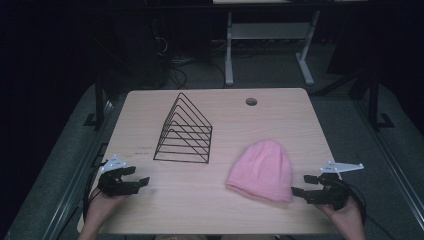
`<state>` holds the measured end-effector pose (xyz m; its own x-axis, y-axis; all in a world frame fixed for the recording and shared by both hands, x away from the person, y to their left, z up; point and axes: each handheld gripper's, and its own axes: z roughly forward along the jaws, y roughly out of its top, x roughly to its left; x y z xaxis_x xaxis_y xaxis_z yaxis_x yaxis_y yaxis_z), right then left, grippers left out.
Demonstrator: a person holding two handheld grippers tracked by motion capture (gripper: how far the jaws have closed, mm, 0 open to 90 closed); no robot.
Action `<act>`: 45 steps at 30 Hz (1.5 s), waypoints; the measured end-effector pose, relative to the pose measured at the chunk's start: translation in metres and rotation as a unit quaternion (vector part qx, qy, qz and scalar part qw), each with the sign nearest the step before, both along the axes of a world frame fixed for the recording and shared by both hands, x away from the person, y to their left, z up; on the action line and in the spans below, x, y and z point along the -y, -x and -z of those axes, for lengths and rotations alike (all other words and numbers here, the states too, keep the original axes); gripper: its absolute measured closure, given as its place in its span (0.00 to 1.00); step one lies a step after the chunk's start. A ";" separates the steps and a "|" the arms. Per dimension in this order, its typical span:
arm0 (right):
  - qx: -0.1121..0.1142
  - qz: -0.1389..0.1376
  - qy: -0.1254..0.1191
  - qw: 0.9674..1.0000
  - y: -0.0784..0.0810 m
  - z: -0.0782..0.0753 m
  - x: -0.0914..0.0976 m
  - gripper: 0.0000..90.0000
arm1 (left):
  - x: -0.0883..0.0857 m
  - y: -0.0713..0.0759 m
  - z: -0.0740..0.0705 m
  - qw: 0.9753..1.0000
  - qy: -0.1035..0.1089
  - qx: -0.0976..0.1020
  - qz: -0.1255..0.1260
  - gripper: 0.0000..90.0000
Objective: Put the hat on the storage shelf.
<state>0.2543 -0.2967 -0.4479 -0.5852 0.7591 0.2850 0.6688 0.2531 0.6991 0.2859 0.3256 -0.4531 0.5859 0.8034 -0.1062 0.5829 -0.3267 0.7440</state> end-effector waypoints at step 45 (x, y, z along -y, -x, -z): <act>-0.043 -0.027 0.011 0.999 -0.076 -0.034 -0.028 0.24 | -0.005 -0.007 0.001 1.000 0.021 -0.013 -0.008 0.28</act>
<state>0.3305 -0.2687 -0.4138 -0.5992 0.7337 0.3203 0.7113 0.3042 0.6337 0.2932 0.3302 -0.4544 0.5705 0.8066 -0.1545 0.6064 -0.2868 0.7416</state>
